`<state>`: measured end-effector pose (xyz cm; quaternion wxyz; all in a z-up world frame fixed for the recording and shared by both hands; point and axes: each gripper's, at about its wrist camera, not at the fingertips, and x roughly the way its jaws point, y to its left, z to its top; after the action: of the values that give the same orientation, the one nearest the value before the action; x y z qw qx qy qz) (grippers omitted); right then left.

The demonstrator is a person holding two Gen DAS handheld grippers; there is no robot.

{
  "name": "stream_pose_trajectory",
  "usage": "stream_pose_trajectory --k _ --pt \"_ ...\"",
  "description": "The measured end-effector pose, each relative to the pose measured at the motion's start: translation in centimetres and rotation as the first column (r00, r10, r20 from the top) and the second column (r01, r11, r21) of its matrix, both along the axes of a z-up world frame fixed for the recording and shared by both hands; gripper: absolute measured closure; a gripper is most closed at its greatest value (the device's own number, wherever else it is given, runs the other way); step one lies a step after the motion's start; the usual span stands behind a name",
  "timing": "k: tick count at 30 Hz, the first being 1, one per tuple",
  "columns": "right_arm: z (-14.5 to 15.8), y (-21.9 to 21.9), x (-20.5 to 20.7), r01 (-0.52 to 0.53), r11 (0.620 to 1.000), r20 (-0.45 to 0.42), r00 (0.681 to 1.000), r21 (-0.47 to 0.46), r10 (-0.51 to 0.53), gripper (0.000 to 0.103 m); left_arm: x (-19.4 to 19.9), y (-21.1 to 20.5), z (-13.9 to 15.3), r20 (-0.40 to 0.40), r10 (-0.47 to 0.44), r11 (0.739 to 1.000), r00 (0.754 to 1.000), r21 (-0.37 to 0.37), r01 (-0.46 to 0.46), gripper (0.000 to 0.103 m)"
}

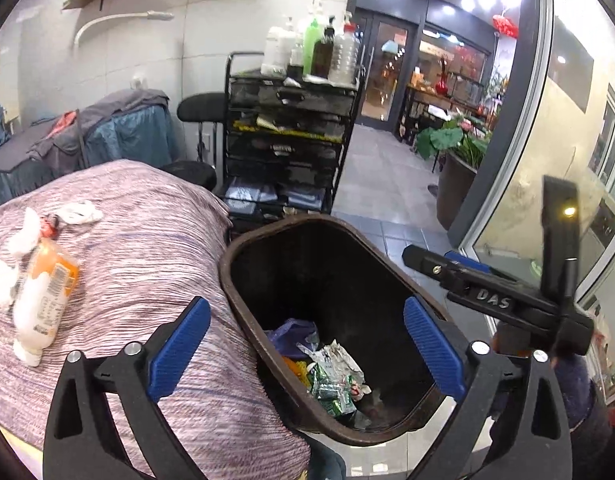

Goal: Collect trash
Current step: 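Move both open tools back over the bed toward the bottle and tissues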

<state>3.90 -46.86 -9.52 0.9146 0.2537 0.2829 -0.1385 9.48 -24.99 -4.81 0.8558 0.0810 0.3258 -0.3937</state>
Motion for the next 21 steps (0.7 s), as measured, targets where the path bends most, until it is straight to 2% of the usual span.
stream_pose_trajectory --k 6,12,21 --pt "0.4 2.3 1.3 -0.084 0.996 0.009 0.996 -0.002 0.084 0.014 -0.9 2.7 1.2 0.049 0.056 0.998 0.997 -0.025 -0.055 0.006" --pt "1.3 5.6 3.1 -0.17 0.985 0.02 0.985 -0.021 0.17 0.014 -0.6 6.4 2.0 0.061 0.143 0.989 0.988 -0.057 -0.139 0.006" --pt "3.3 12.2 6.4 -0.34 0.939 0.039 0.939 -0.06 0.342 0.014 1.5 13.1 2.7 0.071 0.322 0.946 0.944 -0.073 -0.317 0.006"
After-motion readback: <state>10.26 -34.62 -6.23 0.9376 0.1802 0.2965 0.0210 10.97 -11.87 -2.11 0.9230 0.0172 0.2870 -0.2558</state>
